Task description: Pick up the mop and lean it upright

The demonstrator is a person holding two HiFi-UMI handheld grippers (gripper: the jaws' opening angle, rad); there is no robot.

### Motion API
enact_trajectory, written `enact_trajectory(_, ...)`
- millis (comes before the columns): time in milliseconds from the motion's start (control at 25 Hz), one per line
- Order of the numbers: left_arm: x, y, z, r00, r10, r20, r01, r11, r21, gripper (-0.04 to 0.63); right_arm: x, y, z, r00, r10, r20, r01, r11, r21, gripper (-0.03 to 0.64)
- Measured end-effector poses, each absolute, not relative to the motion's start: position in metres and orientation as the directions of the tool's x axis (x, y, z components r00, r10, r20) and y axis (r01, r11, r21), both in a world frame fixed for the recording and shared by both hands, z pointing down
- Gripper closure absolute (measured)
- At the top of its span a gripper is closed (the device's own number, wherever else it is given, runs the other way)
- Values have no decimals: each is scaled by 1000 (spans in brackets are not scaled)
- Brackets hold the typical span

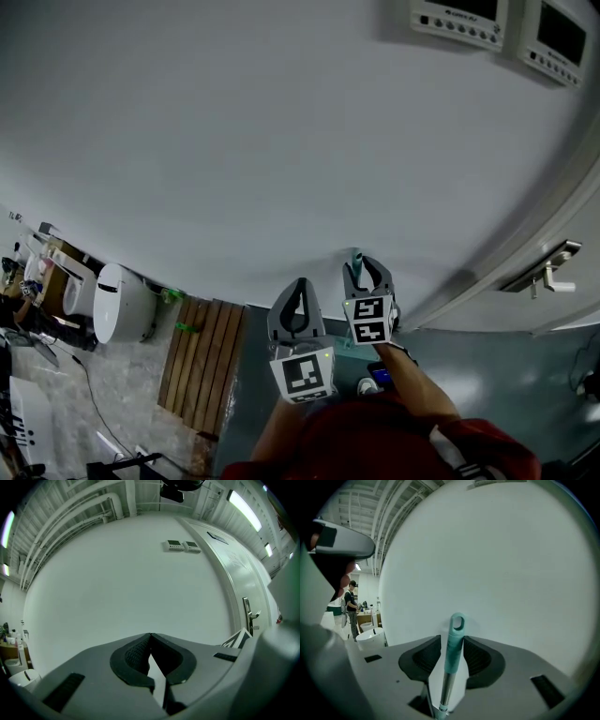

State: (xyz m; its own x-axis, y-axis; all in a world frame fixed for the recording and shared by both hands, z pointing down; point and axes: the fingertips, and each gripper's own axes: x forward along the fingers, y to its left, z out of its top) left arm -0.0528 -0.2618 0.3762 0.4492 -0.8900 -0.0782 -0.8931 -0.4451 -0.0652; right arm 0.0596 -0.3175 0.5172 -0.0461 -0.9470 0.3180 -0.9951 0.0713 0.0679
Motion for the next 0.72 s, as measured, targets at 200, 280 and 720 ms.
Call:
enact_trajectory(200,-62,-260,381,440,-896,-64,-897,-435,-80,583,62,-321,525,-19,-942,334,-996,46,73,495)
enact_trajectory(280,-65,-259,382,437,-898,-62,-898,-432,-80,581,62,-321,525,-20,-944,330,-997,41,58,499)
enact_trajectory(720,-71,-259,384,426,-903,-61,-905,-423,-50,582,57,-304,521,-40,-951,307,-997,60,55,502)
